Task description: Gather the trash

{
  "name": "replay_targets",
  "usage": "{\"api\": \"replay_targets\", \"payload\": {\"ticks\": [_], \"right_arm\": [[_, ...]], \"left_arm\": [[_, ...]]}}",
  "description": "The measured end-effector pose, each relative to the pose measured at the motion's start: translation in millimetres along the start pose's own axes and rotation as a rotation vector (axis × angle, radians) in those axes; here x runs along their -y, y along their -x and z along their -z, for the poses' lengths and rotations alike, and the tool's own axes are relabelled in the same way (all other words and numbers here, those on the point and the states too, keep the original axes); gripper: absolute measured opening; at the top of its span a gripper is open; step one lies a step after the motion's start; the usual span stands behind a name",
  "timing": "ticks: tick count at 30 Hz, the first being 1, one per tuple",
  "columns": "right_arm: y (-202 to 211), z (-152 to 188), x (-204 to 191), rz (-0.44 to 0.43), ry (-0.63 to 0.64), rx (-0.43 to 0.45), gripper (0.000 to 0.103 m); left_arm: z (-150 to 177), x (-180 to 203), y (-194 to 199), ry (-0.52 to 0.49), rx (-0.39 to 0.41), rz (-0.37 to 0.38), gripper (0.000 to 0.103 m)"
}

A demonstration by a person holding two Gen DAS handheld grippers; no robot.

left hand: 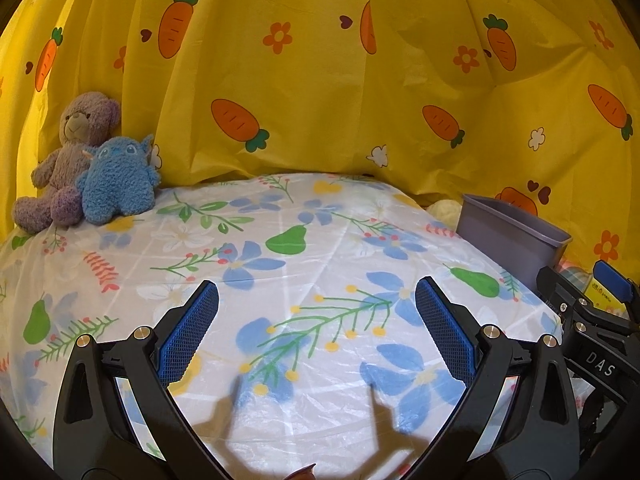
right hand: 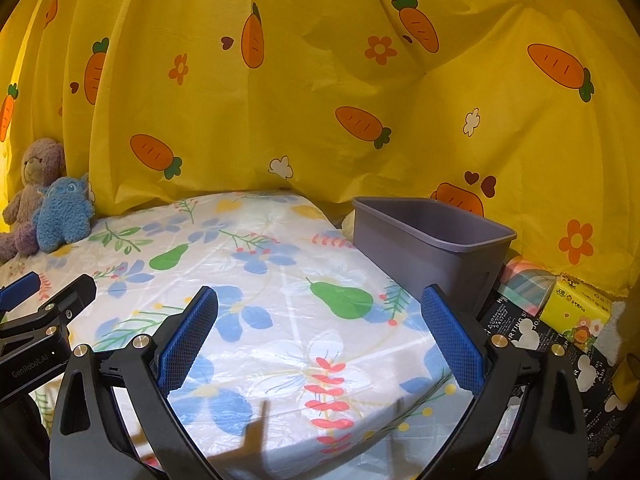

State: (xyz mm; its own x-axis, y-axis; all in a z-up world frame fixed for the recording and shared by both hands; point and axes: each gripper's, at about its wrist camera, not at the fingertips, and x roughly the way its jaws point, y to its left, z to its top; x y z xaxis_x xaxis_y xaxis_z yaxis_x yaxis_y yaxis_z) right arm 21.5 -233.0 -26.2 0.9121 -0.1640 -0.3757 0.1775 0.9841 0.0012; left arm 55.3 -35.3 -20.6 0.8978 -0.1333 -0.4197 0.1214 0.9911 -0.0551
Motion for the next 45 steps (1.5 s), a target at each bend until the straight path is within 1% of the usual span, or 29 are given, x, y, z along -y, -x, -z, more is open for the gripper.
{"api": "replay_targets", "payload": {"ticks": [16, 45], "right_arm": [[-0.5, -0.3, -0.5, -0.007, 0.002, 0.000, 0.097], [-1.8, -3.8, 5.5, 0.006, -0.025, 0.002, 0.097]], "left_arm": [[1.2, -1.5, 3.8, -0.001, 0.015, 0.011, 0.097], [0.0, 11.6, 5.0, -0.025, 0.030, 0.037, 0.097]]}}
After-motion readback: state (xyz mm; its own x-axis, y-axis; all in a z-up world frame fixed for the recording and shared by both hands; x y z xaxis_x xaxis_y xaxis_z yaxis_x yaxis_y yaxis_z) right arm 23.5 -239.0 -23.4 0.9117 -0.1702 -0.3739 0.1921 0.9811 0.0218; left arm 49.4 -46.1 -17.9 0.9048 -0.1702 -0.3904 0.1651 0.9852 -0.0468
